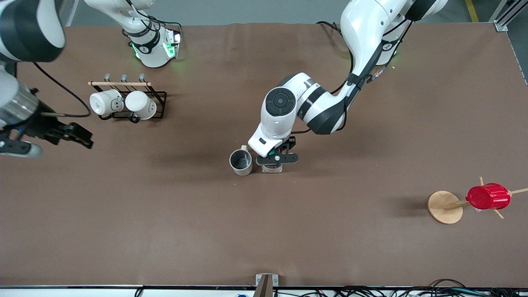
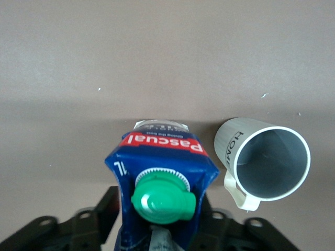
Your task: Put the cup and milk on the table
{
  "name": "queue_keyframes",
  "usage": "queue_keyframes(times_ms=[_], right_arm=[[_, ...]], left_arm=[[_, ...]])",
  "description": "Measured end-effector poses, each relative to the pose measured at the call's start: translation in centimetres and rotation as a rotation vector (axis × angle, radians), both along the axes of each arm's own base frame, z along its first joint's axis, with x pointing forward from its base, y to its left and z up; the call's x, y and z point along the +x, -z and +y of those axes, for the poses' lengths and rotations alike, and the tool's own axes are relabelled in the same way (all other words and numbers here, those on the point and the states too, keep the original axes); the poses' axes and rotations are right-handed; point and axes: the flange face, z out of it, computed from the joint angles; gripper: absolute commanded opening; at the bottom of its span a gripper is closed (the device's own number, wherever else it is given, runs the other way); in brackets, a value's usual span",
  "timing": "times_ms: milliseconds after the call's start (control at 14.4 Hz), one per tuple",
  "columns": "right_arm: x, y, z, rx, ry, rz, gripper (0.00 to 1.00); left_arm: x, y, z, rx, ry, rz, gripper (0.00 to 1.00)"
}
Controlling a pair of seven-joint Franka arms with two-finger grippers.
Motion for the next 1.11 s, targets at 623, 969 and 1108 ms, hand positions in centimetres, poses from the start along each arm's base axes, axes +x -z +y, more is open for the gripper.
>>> queue_keyframes(times_ms=[623,969,1108], right_arm=[[-4.3,-2.7,-4.5,-0.014,-0.042,0.056,1.0],[-5.0,-2.2,-3.7,-0.016,-0.058,0.07,1.0],[-5.7,-2.0,-2.9,-0.018,-0.072,0.077,1.0]], left_arm=[[4.9,-11.1,8.4,0.029,-0.109,-0.056,1.0],[9.6,-20.6,23.9,0.049,-0.089,-0.102,1.0],[9.7,-23.1,29.0,0.063,-0.057,-0.087,1.0]])
